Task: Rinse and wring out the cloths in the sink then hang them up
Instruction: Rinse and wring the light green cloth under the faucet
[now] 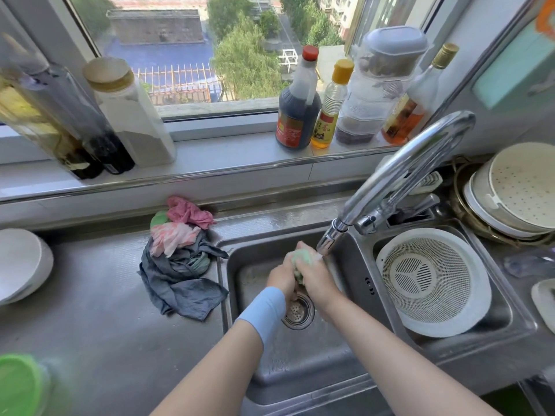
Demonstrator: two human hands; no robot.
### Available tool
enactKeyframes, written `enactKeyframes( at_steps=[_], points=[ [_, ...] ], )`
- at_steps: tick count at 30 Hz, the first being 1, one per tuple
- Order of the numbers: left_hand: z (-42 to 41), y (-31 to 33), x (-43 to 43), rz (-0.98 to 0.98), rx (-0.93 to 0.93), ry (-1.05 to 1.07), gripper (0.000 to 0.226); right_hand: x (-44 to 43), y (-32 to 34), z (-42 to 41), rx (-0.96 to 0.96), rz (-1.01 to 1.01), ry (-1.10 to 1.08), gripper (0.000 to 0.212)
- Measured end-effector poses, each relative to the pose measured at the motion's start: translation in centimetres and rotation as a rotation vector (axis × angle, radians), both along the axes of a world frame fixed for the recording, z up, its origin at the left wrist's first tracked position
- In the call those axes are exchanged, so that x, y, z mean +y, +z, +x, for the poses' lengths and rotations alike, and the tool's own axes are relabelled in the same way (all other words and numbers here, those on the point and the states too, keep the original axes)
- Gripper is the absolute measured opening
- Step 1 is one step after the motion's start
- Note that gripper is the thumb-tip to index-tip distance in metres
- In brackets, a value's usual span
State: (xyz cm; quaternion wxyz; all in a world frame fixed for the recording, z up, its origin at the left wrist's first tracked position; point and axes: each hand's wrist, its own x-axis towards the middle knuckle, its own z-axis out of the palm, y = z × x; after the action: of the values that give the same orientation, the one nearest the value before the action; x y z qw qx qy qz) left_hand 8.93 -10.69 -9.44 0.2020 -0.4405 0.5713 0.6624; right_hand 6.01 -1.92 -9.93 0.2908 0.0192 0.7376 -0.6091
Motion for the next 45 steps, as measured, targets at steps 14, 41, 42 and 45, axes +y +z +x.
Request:
enactKeyframes(
  at_steps=[14, 41, 42, 45],
  points=[
    [1.2, 0.4, 2.2, -0.450, 0.378, -0.454, 0.032, -0.1, 1.0, -2.0, -0.367, -0.074, -0.581, 0.016],
    [0.1, -0.6, -1.6, -0.547, 0.315, -0.077, 0.029, 0.9, 0.9, -2.1, -0.264, 0.253, 0.010, 0.052],
    [-0.2, -0.7, -2.4, -0.435, 0.249, 0.042, 0.031, 1.4, 1.0, -2.2, -0.325, 0.184, 0.062, 0.047],
    [-0.3, -0.9, -4.6, 0.056, 0.106, 0.420, 0.029, 4.3, 1.1, -2.8, -0.447, -0.011, 0.097, 0.021]
  ],
)
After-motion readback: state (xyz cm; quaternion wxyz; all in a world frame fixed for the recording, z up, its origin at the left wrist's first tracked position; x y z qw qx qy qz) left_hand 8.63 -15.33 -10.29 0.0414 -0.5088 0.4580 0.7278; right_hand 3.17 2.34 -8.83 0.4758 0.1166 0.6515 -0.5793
